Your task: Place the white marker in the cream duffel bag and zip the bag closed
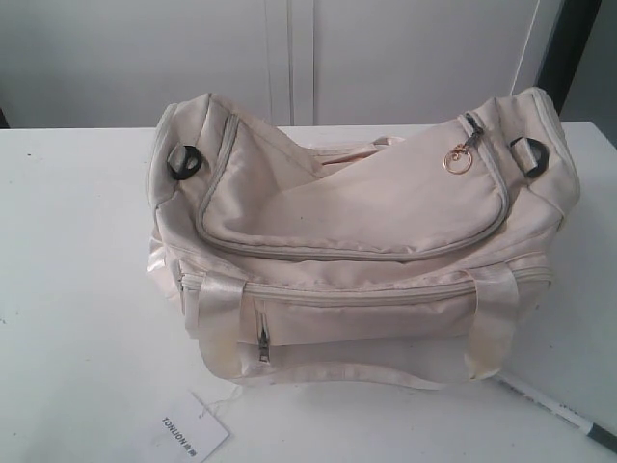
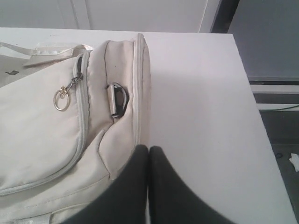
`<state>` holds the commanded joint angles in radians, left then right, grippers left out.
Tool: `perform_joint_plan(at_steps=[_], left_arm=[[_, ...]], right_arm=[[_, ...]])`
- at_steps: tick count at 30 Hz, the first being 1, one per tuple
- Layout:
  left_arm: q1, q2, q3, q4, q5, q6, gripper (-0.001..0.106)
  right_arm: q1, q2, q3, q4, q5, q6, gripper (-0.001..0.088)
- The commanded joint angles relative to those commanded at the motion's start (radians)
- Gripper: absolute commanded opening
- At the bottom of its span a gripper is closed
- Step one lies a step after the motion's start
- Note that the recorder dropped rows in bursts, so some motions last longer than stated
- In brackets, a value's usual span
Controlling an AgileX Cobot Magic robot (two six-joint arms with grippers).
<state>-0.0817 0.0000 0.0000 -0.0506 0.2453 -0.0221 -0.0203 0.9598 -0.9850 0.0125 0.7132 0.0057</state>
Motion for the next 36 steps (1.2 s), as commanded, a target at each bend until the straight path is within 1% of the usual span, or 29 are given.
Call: perform_joint_plan(at_steps=[6, 18, 23, 28, 36], left_arm=[[0.0, 0.0, 0.0, 0.0, 0.0, 0.0, 0.0], [0.0, 0.0, 0.0, 0.0, 0.0, 0.0, 0.0], [0.0, 0.0, 0.0, 0.0, 0.0, 0.0, 0.0], [0.0, 0.0, 0.0, 0.0, 0.0, 0.0, 0.0], [0.0, 0.0, 0.0, 0.0, 0.0, 0.0, 0.0]], right_arm=[[0.0, 0.054, -0.051, 0.037, 0.056, -0.006, 0.0], [0.0, 0.172, -0.146, 0.043, 0.125, -0.006, 0.0], [0.0, 0.206, -0.184, 0.069, 0.133, -0.006, 0.0], [0.0, 0.241, -0.224, 0.137, 0.155, -0.069, 0.0], [0.0, 0.269, -0.281, 0.151, 0.16, -0.081, 0.0]])
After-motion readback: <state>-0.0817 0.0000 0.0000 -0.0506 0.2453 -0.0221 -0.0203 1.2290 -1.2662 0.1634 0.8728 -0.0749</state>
